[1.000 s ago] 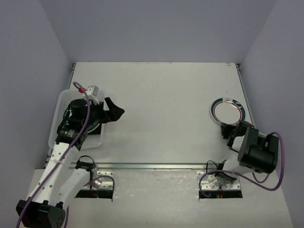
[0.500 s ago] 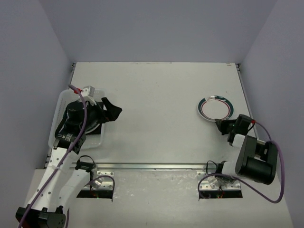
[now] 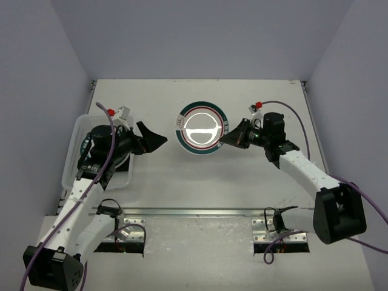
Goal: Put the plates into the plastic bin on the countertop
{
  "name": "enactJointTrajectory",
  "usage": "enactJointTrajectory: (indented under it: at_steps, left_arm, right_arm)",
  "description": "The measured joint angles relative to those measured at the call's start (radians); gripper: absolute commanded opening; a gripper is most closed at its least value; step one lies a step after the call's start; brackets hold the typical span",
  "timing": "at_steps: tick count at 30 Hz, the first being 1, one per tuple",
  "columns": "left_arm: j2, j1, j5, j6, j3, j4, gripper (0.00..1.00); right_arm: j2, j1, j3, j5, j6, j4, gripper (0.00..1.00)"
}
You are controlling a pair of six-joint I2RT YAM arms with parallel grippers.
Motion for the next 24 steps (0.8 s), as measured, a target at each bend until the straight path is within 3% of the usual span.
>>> enactJointTrajectory:
  at_steps: [4,8,11,12,14,15,18,20,24]
  left_arm:
    - [-0.008,-0.001,0.058,-0.039,-0.014,0.056,0.96]
    - [-0.013,-0.001,0.081,-0.054,-0.027,0.106,0.59]
    - [-0.011,-0.001,0.095,-0.060,-0.042,0.117,0.54]
    - [-0.008,-0.001,0.101,-0.061,-0.045,0.119,0.45]
    - [0.003,-0.001,0.111,-0.061,-0.049,0.124,0.08]
    - [0.008,-0.001,0.115,-0.064,-0.050,0.124,0.01]
    - [0.022,-0.001,0.097,-0.050,-0.056,0.112,0.00]
    - [0.023,-0.001,0.090,-0.049,-0.056,0.101,0.00]
    - [0.011,-0.005,0.008,-0.041,-0.028,0.021,0.00]
  right_arm:
    - [0.029,0.073,0.038,-0.096,-0.033,-0.031,0.00]
    - [0.053,0.137,0.077,-0.133,-0.051,-0.039,0.00]
    - [0.063,0.172,0.094,-0.154,-0.053,-0.034,0.00]
    - [0.066,0.179,0.098,-0.160,-0.053,-0.032,0.00]
    - [0.074,0.189,0.103,-0.167,-0.053,-0.029,0.00]
    - [0.077,0.193,0.106,-0.169,-0.053,-0.029,0.00]
    - [0.080,0.200,0.113,-0.174,-0.056,-0.025,0.01]
    - [0.083,0.200,0.114,-0.172,-0.057,-0.028,0.16]
    - [0.091,0.200,0.114,-0.170,-0.055,-0.018,0.68]
